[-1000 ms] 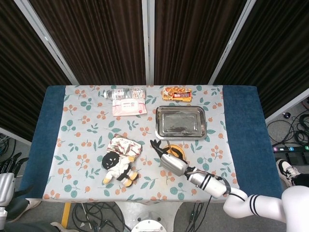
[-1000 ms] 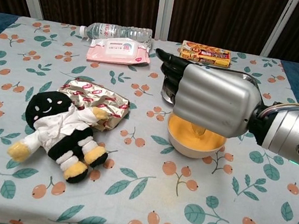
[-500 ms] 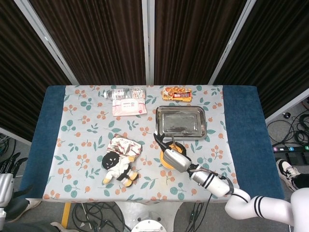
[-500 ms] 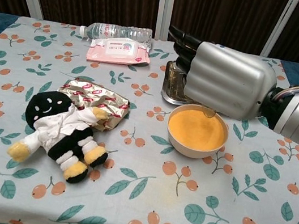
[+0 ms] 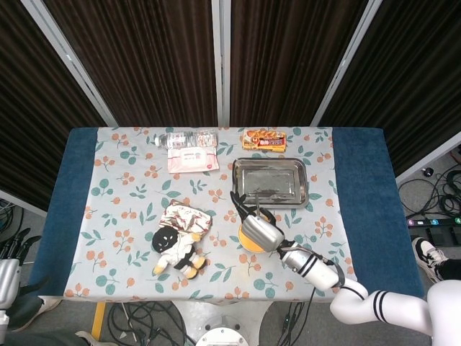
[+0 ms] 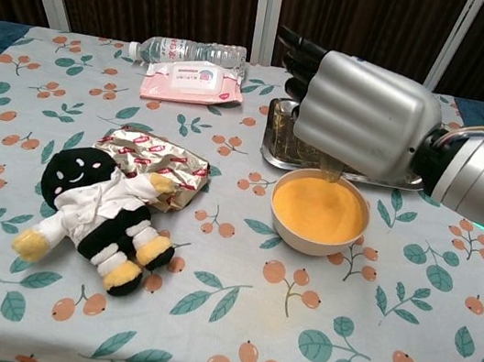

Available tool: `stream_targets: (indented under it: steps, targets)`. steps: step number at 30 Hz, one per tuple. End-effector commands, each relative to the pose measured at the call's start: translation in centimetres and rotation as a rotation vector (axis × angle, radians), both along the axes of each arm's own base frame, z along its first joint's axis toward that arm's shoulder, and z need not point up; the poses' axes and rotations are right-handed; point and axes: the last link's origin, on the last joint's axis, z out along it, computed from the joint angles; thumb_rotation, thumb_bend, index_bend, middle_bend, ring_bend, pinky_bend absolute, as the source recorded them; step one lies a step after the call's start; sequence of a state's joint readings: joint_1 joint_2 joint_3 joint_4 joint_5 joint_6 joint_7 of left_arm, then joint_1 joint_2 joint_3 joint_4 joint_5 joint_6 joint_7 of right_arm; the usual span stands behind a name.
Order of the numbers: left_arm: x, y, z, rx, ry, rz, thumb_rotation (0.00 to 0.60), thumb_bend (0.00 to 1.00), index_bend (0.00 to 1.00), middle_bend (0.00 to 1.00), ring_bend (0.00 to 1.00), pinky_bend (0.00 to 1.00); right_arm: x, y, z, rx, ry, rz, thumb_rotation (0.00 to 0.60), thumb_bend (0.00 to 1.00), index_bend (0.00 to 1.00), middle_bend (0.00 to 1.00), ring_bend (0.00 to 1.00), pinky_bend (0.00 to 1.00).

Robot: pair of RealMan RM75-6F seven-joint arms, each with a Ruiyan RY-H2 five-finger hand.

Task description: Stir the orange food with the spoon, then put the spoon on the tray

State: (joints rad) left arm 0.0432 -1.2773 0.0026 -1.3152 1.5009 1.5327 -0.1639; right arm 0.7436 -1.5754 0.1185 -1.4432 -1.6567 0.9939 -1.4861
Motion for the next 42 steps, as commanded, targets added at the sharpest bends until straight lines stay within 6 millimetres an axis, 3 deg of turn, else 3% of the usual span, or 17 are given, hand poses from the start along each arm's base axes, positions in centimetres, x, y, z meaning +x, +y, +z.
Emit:
stream_targets:
  steps: [1,8,15,23,28,30,34,36,42]
  targets:
    - [0.1,0.1,0.0,-0.003,0.001,0.000,0.600,0.00,0.25,0.17,0.15,0.14,0.4,-1.4,0.3,-0.011,-0.087,-0.091,0.600,0.40,0.73,0.29,0.14,0.00]
    - [0.2,0.2,-0.1,-0.011,0.008,0.007,0.600,0.00,0.25,0.17,0.15,0.14,0.1,-5.1,1.0,-0.027,-0.330,-0.355,0.600,0.40,0.70,0.29,0.14,0.00]
    - [0.4,0.5,-0.3,-0.020,0.010,0.004,0.600,0.00,0.25,0.17,0.15,0.14,-1.0,-8.5,-0.4,0.004,-0.592,-0.710,0.600,0.39,0.61,0.29,0.14,0.00]
    - [0.2,0.2,-0.2,-0.019,0.011,0.018,0.600,0.00,0.25,0.17,0.15,0.14,-2.0,-11.0,-2.7,0.002,-0.727,-0.981,0.600,0.29,0.42,0.26,0.10,0.00]
    - [0.0,-0.1,-0.1,-0.017,0.011,0.029,0.600,0.00,0.25,0.17,0.15,0.14,-2.3,-11.5,-3.5,-0.027,-0.751,-1.064,0.600,0.09,0.17,0.22,0.06,0.00]
    - [-0.1,-0.2,0.0,-0.013,0.011,0.031,0.600,0.00,0.25,0.17,0.15,0.14,-2.2,-11.7,-3.4,-0.027,-0.774,-1.074,0.600,0.06,0.12,0.21,0.06,0.00]
    - [-0.2,-0.4,0.1,-0.007,0.009,0.034,0.600,0.00,0.25,0.17,0.15,0.14,-2.0,-11.6,-1.8,0.003,-0.847,-1.063,0.600,0.05,0.11,0.20,0.06,0.00]
    - [-0.2,-0.4,0.1,-0.005,0.008,0.034,0.600,0.00,0.25,0.17,0.15,0.14,-2.2,-11.0,-0.1,0.021,-0.885,-1.035,0.600,0.08,0.11,0.20,0.06,0.00]
    - [-0.1,0.0,0.4,0.005,0.007,0.019,0.600,0.00,0.25,0.17,0.15,0.14,-5.3,-6.5,6.3,0.078,-0.960,-0.975,0.600,0.19,0.15,0.22,0.10,0.03]
